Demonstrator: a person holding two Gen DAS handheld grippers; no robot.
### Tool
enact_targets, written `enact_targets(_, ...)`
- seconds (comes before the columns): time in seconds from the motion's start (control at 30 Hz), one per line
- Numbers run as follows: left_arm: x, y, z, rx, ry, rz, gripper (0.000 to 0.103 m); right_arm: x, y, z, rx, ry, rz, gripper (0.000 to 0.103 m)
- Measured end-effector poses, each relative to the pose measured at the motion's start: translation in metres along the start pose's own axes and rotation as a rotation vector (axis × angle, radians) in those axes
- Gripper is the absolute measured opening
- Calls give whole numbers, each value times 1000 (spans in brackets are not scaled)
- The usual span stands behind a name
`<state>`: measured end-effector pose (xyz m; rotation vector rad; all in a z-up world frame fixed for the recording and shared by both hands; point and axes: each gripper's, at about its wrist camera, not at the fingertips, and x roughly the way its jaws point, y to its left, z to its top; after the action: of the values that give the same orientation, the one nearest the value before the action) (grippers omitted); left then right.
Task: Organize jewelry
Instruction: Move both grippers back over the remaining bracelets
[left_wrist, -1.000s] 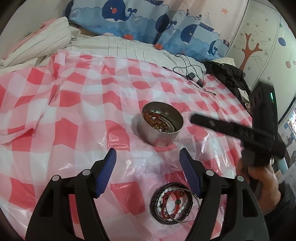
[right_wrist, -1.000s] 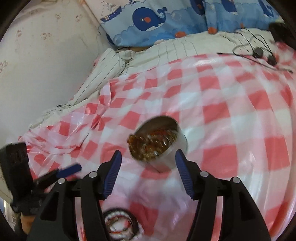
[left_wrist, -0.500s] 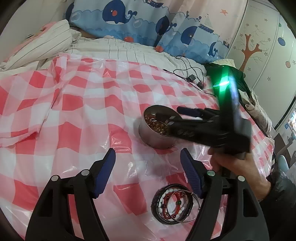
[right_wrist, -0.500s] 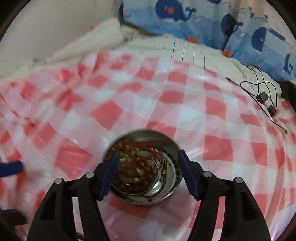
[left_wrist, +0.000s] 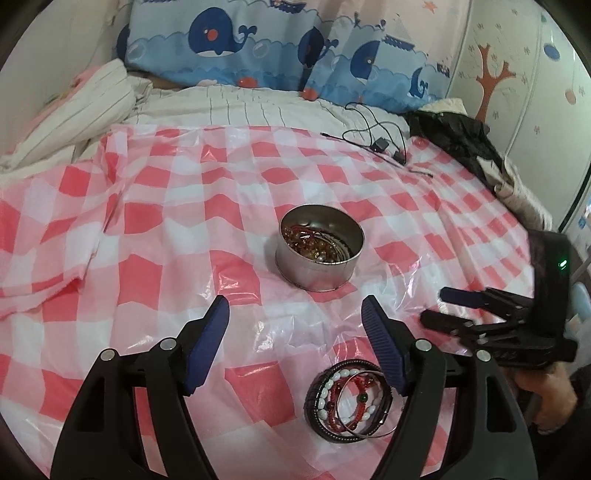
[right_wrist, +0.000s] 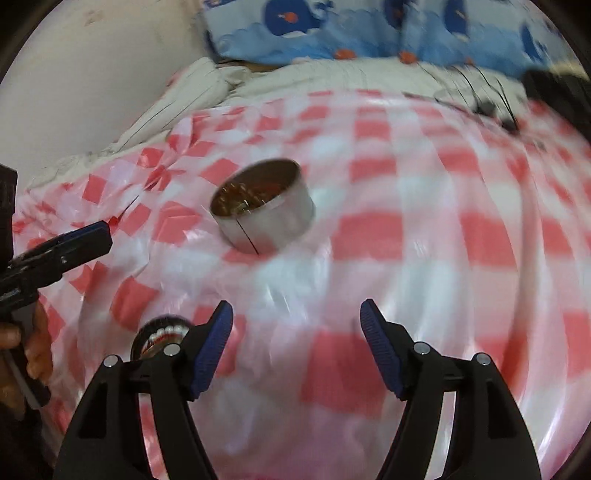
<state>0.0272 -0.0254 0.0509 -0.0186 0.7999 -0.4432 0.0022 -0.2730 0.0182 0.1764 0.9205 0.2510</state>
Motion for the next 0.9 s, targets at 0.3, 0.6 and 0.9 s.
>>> enact_targets(0.3,4,-24,-6,137,10,90,76,4,2,4,65,-24,90,73)
enact_targets(0.6,8,-31,-9,175,18,111,78,3,-1,4,88,-31,110,74)
enact_targets(0.9,10,-32,-11,200,24,120,80,4,-1,3,88,-25,117,75)
